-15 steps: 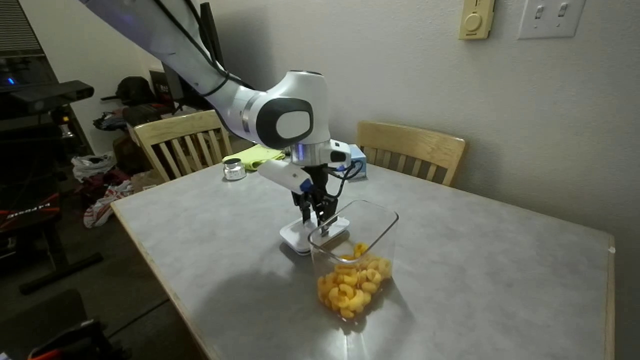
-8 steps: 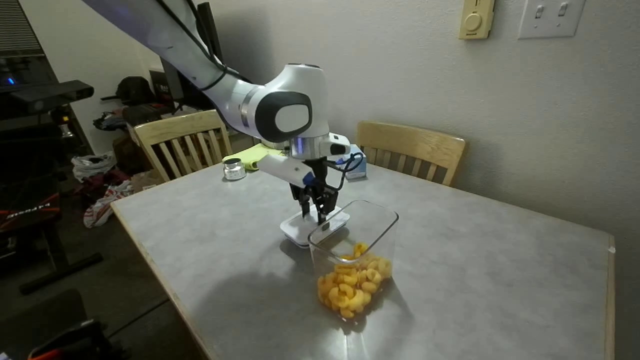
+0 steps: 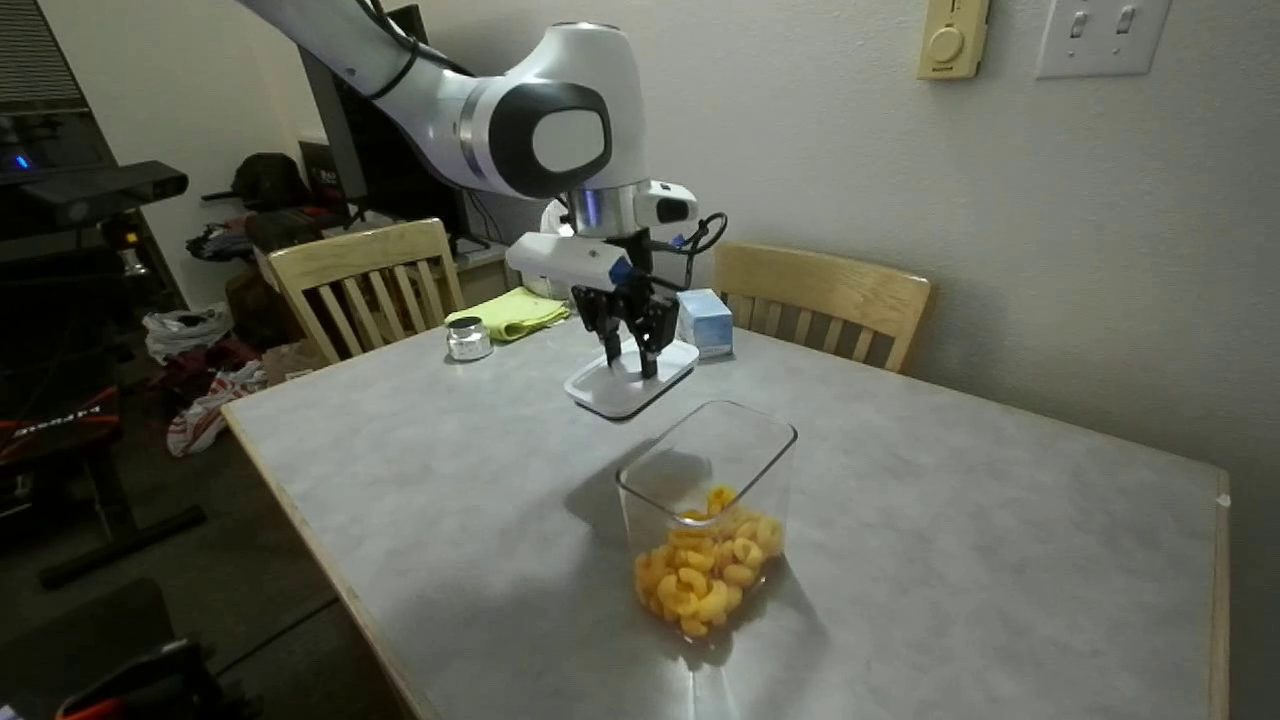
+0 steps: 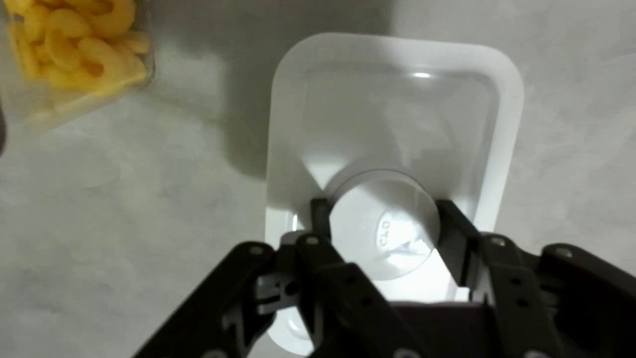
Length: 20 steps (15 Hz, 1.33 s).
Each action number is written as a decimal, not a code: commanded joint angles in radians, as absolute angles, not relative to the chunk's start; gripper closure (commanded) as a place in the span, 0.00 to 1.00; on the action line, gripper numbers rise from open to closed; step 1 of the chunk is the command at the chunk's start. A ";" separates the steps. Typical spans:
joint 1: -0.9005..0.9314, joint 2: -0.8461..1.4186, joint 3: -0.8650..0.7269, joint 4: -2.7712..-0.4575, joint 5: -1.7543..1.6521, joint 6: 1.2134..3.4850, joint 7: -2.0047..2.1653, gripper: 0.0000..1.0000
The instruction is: Pick up the white lid from the table and put it on the container.
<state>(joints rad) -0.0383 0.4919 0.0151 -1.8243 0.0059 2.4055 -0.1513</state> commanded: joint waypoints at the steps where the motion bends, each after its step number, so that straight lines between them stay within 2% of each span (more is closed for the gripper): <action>1: -0.052 0.419 0.028 -1.821 0.006 2.325 -0.203 0.71; 20: -0.137 0.265 -0.062 -1.845 0.002 2.181 -0.291 0.71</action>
